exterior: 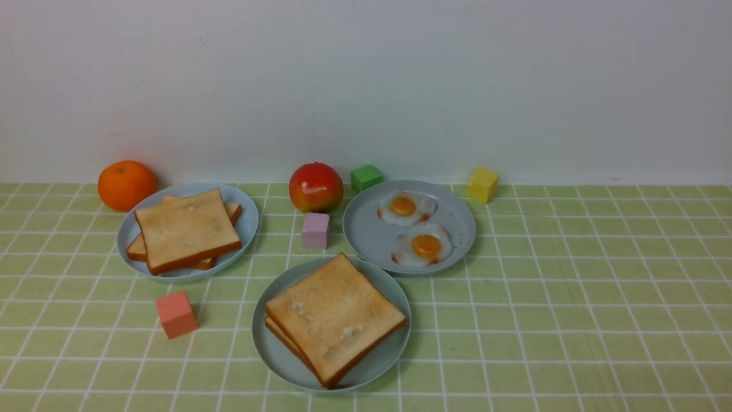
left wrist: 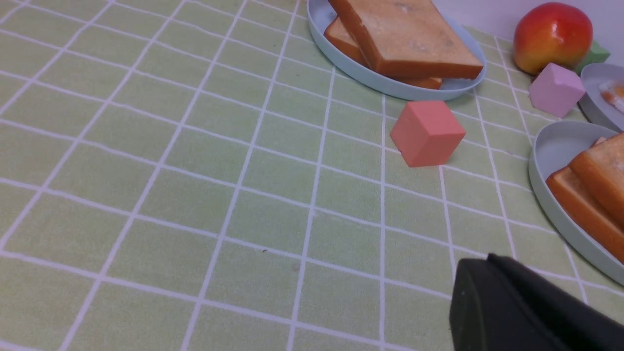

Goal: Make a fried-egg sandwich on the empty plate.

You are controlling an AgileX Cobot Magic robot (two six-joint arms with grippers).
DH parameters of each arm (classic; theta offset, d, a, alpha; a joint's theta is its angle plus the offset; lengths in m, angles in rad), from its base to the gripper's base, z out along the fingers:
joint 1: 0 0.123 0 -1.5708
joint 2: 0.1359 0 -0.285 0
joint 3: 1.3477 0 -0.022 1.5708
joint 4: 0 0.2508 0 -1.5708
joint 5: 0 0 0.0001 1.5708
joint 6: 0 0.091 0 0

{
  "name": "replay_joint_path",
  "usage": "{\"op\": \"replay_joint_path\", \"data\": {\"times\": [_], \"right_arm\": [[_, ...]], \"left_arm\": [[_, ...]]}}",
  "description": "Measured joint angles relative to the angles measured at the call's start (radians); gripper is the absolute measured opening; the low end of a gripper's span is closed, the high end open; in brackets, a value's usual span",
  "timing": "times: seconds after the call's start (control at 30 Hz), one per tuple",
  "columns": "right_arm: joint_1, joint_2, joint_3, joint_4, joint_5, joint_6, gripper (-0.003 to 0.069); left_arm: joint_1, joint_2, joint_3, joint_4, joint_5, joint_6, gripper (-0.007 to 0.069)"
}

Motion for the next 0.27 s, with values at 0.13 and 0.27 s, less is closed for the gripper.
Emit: {"op": "replay_joint_path", "data": {"times": [0.13,0.27], "right_arm": [[0.0,0.0,-0.001,0.0,0.001,0.0,0.0085],[0.0,0.0,-0.001,0.0,0.002,0.0,0.009]], "left_arm": [[0.0,0.0,0.0,0.0,0.0,0.0,-0.0003],[0.0,0.0,0.0,0.0,0.0,0.0,-0.0002]]}}
